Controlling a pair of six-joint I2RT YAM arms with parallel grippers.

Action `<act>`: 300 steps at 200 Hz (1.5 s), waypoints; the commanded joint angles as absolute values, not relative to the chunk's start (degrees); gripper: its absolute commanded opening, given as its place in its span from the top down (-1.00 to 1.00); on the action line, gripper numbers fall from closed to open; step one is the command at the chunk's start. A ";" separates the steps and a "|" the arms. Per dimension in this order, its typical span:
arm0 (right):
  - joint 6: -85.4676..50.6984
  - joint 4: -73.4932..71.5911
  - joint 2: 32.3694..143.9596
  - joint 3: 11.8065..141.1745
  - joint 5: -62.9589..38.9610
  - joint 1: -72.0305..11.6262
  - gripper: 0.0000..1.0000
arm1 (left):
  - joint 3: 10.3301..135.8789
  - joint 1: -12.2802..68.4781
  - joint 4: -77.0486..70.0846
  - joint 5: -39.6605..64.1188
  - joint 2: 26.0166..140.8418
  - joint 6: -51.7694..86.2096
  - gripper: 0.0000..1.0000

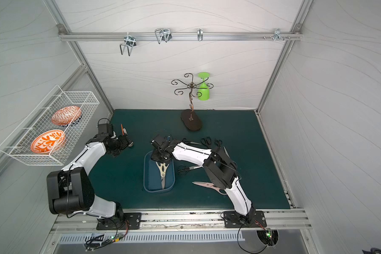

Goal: Put the scissors into the storage box
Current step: Place the scissors in the storage box, then pick up the scissors from the center of the board.

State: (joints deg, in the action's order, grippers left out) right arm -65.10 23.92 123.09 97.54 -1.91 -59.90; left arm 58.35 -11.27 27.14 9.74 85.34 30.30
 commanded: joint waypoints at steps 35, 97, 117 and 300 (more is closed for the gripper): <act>-65.34 27.14 126.55 99.42 -0.75 -60.61 0.64 | 58.93 -11.53 26.66 11.42 84.29 30.76 -0.83; -60.18 27.55 124.43 102.98 -0.34 -60.56 0.36 | 58.89 -11.54 26.52 12.19 84.88 30.86 -0.83; -55.98 27.93 120.83 103.80 -0.02 -60.30 0.37 | 58.94 -11.56 26.45 12.93 85.23 30.96 -0.82; -8.36 53.16 120.06 107.37 -9.75 -35.33 0.43 | 58.71 -5.08 24.89 18.63 85.52 29.33 -0.77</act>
State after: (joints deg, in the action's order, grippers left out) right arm -14.50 49.67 115.13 102.96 -9.87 -35.03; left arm 58.35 -4.97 26.02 18.87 85.36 29.98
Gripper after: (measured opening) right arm 0.292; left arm 0.884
